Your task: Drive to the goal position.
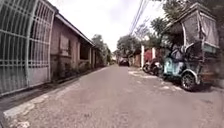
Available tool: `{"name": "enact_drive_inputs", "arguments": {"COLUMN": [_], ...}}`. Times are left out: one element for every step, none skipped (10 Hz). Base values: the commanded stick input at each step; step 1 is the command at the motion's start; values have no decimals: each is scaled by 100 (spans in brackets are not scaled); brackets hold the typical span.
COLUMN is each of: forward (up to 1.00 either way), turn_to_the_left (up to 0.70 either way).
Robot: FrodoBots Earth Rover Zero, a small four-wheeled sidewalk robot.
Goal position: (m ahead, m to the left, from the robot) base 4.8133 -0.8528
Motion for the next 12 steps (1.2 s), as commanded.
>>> {"name": "enact_drive_inputs", "arguments": {"forward": [70,70,70,70,70,70,70,70,70,70,70,70], "turn_to_the_left": [0,0,0,0,0,0,0,0,0,0,0,0]}}
